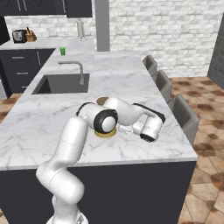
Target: Place the pitcher and cup on the dining counter for serving.
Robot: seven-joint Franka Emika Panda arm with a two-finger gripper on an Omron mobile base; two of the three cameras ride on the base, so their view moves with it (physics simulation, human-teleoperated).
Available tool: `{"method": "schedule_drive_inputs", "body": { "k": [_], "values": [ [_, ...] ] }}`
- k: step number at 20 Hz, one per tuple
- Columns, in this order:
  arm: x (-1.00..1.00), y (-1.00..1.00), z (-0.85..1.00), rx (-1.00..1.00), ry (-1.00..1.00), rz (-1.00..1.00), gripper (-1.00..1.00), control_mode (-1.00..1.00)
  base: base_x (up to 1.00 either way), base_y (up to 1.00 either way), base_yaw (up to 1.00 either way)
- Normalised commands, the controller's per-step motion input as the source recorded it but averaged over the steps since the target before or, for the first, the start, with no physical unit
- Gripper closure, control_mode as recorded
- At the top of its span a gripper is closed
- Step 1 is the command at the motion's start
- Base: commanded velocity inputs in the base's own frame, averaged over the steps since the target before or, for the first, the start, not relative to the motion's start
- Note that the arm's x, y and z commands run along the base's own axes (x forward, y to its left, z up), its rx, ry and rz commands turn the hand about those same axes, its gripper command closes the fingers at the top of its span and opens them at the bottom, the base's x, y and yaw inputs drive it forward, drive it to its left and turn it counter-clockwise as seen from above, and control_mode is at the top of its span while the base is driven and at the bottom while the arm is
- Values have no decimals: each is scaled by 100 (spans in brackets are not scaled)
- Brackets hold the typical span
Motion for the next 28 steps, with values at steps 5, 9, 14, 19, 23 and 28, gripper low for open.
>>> {"method": "schedule_drive_inputs", "body": {
  "k": [5,9,14,19,23,28],
  "values": [
    [-17,-5,3,0,0,0,-100,-100,0,0,0],
    [-51,-37,6,-1,0,-4,-100,-100,0,0,0],
    [-67,-53,1,-10,0,-17,-100,-100,0,0,0],
    [-80,-44,17,-9,0,-33,-100,-100,0,0,0],
    [-88,0,21,-33,2,-42,-100,-100,0,0,0],
    [-71,3,6,-58,11,-35,-100,-100,0,0,0]
  ]
}}
